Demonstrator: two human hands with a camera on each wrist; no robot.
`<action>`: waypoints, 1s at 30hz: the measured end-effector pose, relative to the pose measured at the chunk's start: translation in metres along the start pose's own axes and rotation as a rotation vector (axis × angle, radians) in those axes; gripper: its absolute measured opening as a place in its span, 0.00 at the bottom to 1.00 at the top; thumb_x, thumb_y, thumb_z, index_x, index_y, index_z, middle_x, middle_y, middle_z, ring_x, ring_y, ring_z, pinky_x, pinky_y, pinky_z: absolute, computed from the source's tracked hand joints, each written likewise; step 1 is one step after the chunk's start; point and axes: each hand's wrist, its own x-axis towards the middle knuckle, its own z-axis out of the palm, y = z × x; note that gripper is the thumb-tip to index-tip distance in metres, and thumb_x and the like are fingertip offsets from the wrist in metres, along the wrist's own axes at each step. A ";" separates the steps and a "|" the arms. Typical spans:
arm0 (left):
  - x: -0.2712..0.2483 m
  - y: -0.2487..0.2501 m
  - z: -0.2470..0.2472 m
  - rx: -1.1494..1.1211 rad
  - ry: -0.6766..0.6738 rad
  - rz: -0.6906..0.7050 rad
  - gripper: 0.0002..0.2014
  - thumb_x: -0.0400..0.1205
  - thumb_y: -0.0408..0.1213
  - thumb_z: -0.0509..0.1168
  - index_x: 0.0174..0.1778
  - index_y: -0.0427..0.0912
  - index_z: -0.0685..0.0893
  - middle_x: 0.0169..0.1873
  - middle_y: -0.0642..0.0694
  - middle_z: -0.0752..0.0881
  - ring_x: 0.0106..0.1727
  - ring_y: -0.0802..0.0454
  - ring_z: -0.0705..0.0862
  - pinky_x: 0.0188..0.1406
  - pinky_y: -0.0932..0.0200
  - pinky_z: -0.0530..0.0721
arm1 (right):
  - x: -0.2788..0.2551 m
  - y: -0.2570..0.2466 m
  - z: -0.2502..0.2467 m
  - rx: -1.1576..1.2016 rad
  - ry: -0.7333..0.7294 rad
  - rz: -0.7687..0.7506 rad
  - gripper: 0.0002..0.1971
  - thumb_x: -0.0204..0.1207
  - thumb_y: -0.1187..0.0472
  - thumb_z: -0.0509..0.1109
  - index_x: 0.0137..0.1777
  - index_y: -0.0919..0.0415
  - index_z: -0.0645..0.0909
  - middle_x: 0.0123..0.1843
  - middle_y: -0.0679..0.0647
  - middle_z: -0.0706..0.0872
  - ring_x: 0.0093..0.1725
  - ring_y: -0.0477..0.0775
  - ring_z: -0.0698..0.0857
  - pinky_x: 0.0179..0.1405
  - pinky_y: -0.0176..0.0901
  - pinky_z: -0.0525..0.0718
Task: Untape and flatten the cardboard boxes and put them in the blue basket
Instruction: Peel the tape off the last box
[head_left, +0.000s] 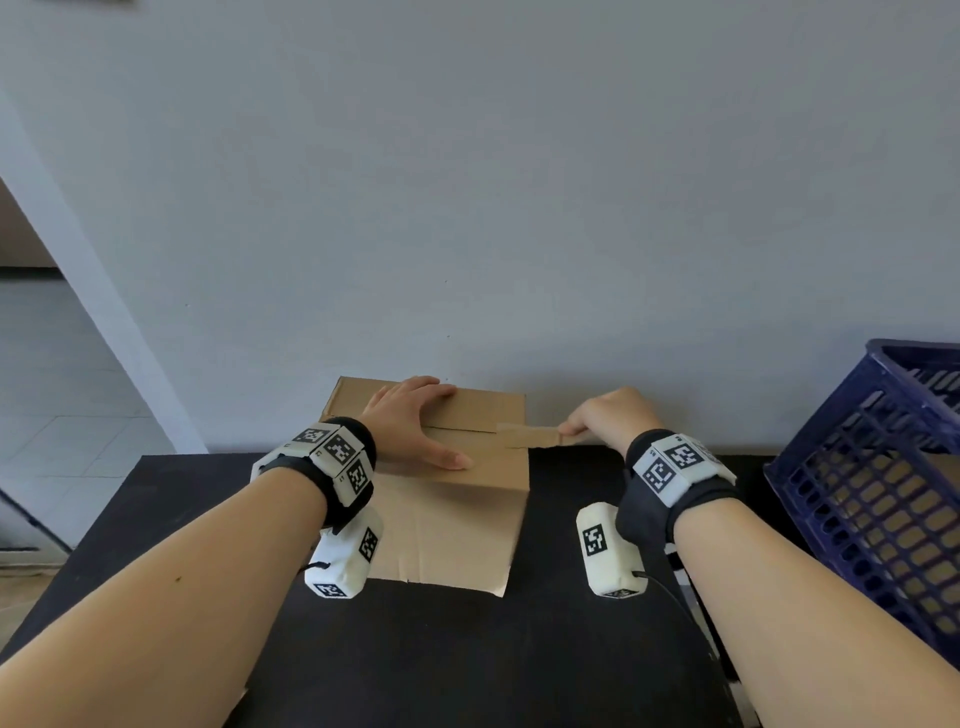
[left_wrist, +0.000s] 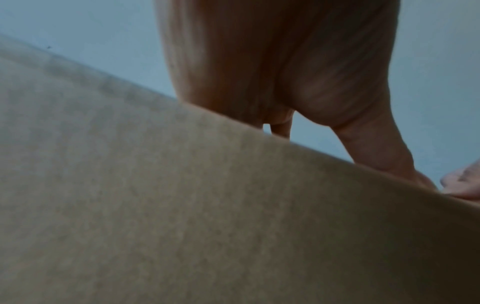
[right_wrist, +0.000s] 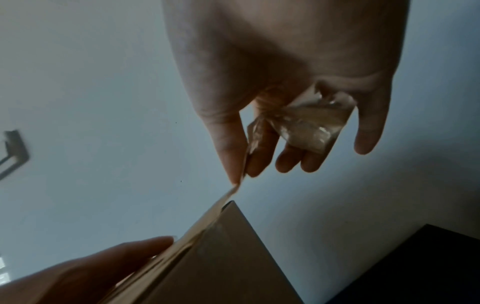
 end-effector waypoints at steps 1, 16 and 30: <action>0.000 0.000 0.000 0.002 -0.005 -0.001 0.57 0.54 0.70 0.72 0.80 0.57 0.60 0.81 0.56 0.56 0.82 0.50 0.52 0.82 0.48 0.48 | 0.000 0.001 0.001 0.016 -0.009 0.002 0.04 0.64 0.63 0.78 0.36 0.62 0.87 0.40 0.55 0.85 0.40 0.53 0.81 0.39 0.42 0.77; 0.011 0.027 -0.015 0.120 -0.164 -0.142 0.53 0.63 0.54 0.80 0.81 0.59 0.56 0.80 0.55 0.55 0.79 0.47 0.62 0.77 0.46 0.65 | 0.013 0.016 -0.012 -0.384 0.065 -0.111 0.20 0.75 0.45 0.68 0.56 0.62 0.80 0.47 0.56 0.83 0.51 0.58 0.82 0.51 0.47 0.81; 0.026 0.088 0.020 0.313 -0.137 0.023 0.54 0.63 0.63 0.76 0.82 0.52 0.57 0.79 0.50 0.57 0.80 0.46 0.55 0.78 0.45 0.62 | 0.007 0.001 0.021 -0.026 -0.307 -0.219 0.18 0.71 0.49 0.74 0.52 0.62 0.81 0.40 0.53 0.87 0.31 0.50 0.86 0.30 0.41 0.84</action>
